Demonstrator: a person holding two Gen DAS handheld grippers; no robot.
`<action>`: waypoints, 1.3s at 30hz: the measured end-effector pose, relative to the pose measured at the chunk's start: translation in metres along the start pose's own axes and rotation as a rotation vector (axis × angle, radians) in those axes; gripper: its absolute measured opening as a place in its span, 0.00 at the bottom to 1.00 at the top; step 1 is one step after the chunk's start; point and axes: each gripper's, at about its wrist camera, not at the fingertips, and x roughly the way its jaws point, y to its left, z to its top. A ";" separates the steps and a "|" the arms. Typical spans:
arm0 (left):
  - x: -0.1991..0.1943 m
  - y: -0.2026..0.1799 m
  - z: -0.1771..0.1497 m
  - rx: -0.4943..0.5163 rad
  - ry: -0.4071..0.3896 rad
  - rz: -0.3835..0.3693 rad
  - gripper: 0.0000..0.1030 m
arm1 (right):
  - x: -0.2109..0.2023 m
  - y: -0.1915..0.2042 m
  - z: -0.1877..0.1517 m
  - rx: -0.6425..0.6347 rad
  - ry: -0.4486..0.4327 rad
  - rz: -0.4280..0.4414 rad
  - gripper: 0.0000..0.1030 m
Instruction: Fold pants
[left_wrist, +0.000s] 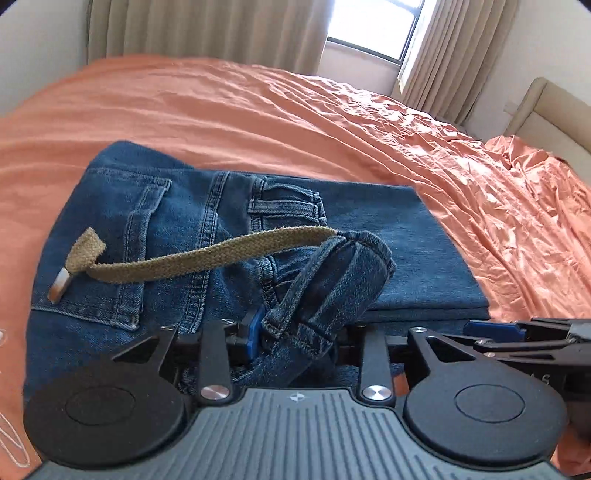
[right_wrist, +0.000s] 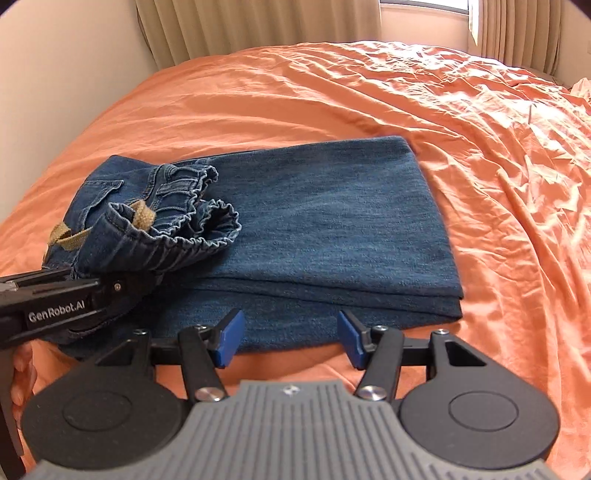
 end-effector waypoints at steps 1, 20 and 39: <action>0.000 0.002 0.002 -0.015 0.014 -0.012 0.37 | -0.001 -0.002 -0.002 0.003 0.002 0.003 0.51; -0.060 0.031 0.045 -0.172 -0.029 -0.120 0.67 | -0.040 0.026 0.022 -0.012 -0.084 0.117 0.52; -0.051 0.127 0.043 -0.205 -0.104 0.116 0.67 | 0.047 0.056 0.090 0.097 -0.047 0.275 0.46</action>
